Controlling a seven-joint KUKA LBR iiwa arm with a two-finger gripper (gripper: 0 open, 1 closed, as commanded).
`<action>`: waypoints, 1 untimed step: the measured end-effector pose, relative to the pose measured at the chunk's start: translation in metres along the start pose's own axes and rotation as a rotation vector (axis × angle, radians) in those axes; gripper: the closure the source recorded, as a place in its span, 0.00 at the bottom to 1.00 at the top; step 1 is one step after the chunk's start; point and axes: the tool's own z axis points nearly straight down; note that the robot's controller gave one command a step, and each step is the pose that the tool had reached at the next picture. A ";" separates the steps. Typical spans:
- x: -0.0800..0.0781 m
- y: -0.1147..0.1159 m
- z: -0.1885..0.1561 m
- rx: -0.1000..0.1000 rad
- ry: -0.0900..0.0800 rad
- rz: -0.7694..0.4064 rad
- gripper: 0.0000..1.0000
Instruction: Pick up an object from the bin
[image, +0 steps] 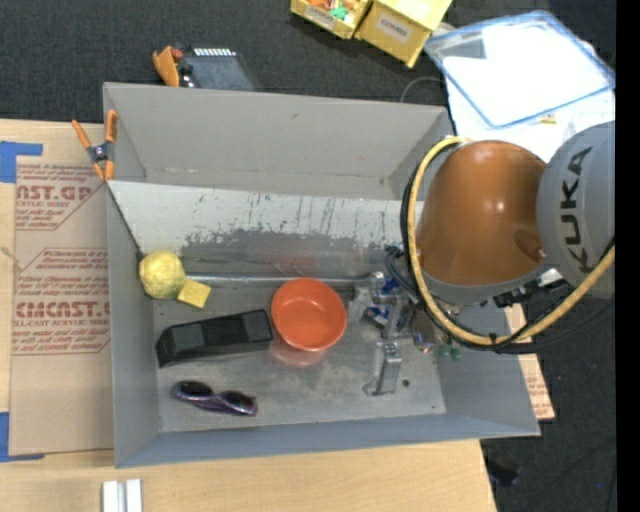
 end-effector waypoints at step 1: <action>-0.002 0.000 -0.004 0.000 -0.008 0.000 0.00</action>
Offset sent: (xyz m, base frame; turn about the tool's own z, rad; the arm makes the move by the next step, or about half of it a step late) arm 0.0633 0.0656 -0.1644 0.0907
